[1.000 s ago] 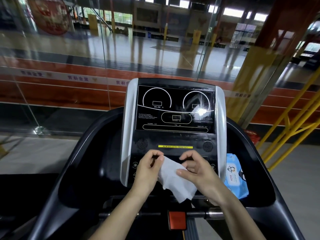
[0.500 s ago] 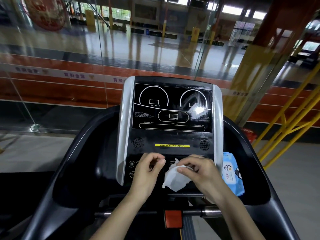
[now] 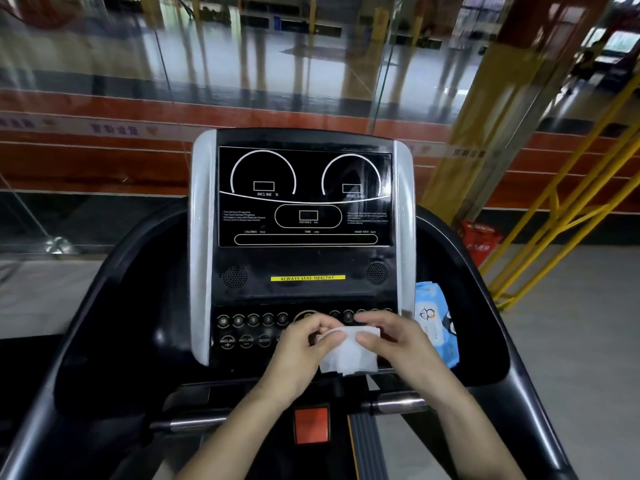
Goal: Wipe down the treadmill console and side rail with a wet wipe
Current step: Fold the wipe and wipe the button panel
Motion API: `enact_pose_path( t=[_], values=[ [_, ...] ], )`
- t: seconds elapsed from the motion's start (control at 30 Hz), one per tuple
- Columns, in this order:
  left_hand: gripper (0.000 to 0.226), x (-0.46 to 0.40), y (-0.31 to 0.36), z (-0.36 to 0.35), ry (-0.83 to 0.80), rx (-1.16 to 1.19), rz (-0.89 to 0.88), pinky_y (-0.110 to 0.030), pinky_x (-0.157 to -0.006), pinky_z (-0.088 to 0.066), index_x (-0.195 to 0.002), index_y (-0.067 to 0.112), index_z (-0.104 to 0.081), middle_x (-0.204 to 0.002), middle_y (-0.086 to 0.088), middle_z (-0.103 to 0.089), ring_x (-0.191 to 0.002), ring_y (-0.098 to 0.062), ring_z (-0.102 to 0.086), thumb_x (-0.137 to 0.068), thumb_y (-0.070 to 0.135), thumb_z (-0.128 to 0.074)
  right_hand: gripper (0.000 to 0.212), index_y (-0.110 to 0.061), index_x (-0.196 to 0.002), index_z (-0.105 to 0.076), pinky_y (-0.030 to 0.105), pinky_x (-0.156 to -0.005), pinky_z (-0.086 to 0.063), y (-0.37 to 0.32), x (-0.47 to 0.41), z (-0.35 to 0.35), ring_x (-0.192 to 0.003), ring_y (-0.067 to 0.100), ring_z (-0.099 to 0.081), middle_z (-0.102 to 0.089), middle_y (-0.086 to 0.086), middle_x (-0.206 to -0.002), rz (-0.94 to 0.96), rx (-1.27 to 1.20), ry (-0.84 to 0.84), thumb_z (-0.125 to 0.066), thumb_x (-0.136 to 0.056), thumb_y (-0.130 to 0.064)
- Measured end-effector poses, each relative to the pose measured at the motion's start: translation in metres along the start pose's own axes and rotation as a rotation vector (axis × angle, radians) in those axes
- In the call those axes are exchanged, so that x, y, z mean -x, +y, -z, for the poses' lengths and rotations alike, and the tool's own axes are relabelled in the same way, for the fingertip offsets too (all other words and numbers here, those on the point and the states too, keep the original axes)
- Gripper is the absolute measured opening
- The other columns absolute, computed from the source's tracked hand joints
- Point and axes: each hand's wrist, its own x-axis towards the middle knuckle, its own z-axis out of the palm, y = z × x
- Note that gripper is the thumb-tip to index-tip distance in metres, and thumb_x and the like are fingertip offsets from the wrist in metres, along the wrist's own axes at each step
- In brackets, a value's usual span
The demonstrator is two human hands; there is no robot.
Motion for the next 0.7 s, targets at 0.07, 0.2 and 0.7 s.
enact_pose_path(
  t=[0.07, 0.2, 0.7],
  values=[
    [0.014, -0.002, -0.001, -0.01, -0.014, 0.012, 0.036, -0.022, -0.087, -0.051, -0.091, 0.029, -0.077, -0.094, 0.004, -0.075, -0.096, -0.011, -0.069, -0.095, 0.016, -0.074, 0.016, -0.023, -0.109, -0.081, 0.03, -0.096, -0.055, 0.008, 0.002, 0.006, -0.108, 0.014, -0.073, -0.079, -0.002, -0.11, -0.025, -0.056, -0.031, -0.076, -0.094, -0.017],
    [0.011, -0.003, -0.003, -0.025, -0.036, -0.025, 0.069, -0.028, -0.087, -0.052, -0.092, 0.03, -0.076, -0.093, 0.002, -0.074, -0.094, -0.015, -0.069, -0.096, 0.02, -0.073, 0.013, -0.018, -0.102, -0.082, 0.024, -0.091, -0.057, 0.016, 0.007, 0.015, -0.103, 0.013, -0.075, -0.081, 0.001, -0.105, -0.031, -0.108, -0.007, -0.074, -0.095, -0.012],
    [0.012, -0.008, 0.011, -0.071, 0.242, 0.006, 0.303, -0.028, -0.071, -0.061, -0.083, 0.024, -0.079, -0.088, 0.011, -0.078, -0.09, -0.004, -0.071, -0.093, 0.018, -0.077, 0.014, -0.023, -0.094, -0.075, 0.01, -0.068, -0.045, 0.049, 0.009, 0.015, -0.078, 0.005, -0.062, -0.064, -0.018, -0.084, 0.266, 0.378, 0.397, -0.081, -0.088, -0.012]
  ],
)
